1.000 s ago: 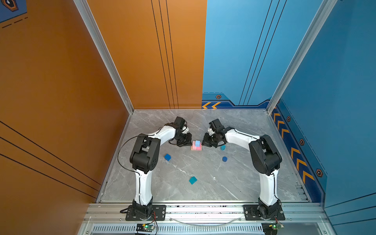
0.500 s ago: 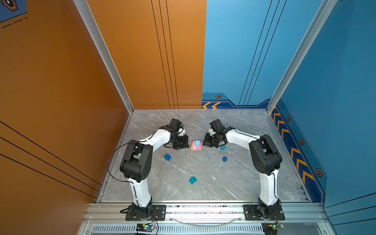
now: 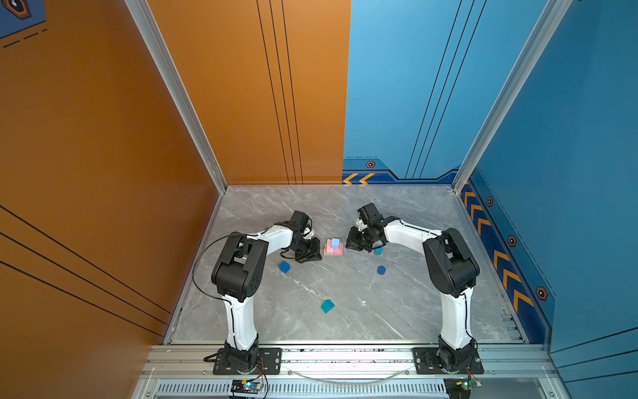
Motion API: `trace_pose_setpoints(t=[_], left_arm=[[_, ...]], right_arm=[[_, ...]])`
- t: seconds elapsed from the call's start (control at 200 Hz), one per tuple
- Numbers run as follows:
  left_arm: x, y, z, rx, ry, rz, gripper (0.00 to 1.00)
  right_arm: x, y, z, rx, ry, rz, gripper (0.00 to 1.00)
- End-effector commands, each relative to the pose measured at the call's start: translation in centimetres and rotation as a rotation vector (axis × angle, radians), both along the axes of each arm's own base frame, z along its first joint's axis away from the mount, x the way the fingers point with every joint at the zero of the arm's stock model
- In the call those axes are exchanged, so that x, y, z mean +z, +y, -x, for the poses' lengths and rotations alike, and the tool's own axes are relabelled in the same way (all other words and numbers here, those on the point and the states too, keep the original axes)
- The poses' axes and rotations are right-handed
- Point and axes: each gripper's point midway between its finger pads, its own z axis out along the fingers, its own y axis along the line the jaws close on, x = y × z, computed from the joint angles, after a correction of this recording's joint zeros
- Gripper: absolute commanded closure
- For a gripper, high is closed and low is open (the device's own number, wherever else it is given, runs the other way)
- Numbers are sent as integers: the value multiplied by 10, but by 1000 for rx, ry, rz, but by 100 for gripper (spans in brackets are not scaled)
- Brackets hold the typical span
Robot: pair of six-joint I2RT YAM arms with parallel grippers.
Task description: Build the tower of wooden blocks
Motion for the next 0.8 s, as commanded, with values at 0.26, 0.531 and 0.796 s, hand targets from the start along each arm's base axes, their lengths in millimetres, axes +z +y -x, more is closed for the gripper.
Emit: trace_pose_setpoints(t=[0.26,0.531,0.796], left_arm=[[-9,-13,-9,12,24,55,100],[-8,-15,-15,19,20,67,100],[3,-12,-8,18,4,73,100]], right_arm=[[2,-11,0,-19,-9,22,100],[3,-12,0,-21,-9,22,100],[7,-11,1,-19,-15,17,100]])
